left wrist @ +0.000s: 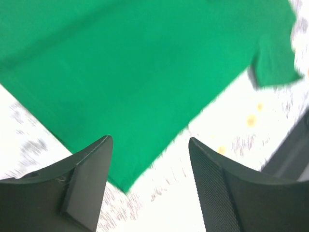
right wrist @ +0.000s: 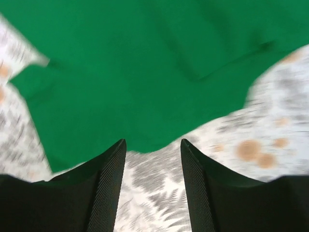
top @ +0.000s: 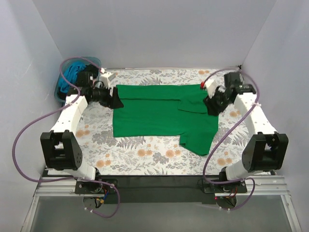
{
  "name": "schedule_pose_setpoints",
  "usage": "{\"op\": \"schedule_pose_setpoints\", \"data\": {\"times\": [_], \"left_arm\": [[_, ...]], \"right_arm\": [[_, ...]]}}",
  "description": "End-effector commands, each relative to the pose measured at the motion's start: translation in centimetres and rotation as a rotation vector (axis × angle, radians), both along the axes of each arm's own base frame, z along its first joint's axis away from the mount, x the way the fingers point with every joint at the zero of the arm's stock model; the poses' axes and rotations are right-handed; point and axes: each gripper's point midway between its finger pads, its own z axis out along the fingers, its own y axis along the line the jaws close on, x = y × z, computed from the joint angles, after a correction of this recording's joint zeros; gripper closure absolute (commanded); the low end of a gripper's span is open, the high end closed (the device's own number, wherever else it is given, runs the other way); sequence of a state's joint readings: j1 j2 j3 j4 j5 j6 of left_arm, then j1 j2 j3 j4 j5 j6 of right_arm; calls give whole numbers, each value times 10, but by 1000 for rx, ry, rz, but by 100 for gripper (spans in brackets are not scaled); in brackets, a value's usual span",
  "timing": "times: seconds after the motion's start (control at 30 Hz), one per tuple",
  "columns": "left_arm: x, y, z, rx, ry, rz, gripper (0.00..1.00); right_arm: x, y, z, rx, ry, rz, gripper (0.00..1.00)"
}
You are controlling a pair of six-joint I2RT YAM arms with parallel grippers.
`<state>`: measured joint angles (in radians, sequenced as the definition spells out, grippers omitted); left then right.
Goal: Fold and stack the t-shirts
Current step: Fold the tshirt
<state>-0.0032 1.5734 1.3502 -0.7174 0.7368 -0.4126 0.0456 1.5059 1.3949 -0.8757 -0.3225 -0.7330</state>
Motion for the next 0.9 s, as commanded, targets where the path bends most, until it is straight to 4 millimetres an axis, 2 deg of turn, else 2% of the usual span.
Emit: {"op": "schedule_pose_setpoints", "data": {"times": [0.0, 0.03, 0.13, 0.17, 0.3, 0.37, 0.5, 0.87], "left_arm": [[-54, 3, -30, 57, 52, -126, 38], [-67, 4, -43, 70, 81, -131, 39], [-82, 11, -49, 120, 48, -151, 41], [-90, 12, -56, 128, 65, -157, 41], [-99, 16, -62, 161, 56, -161, 41], [-100, 18, -66, 167, 57, -157, 41], [-100, 22, -73, 191, 58, -144, 41], [-99, 29, -91, 241, 47, -138, 39]], "right_arm": [[-78, 3, -56, -82, 238, 127, 46], [-99, 2, -66, -102, 263, 141, 47], [-129, 13, -78, -126, 288, 198, 48], [-142, 11, -90, -147, 322, 208, 49], [-164, 17, -111, -184, 353, 233, 48], [-161, 17, -117, -205, 322, 222, 48], [-167, 20, -129, -245, 323, 236, 48], [-170, 10, -168, -361, 302, 220, 45]]}}
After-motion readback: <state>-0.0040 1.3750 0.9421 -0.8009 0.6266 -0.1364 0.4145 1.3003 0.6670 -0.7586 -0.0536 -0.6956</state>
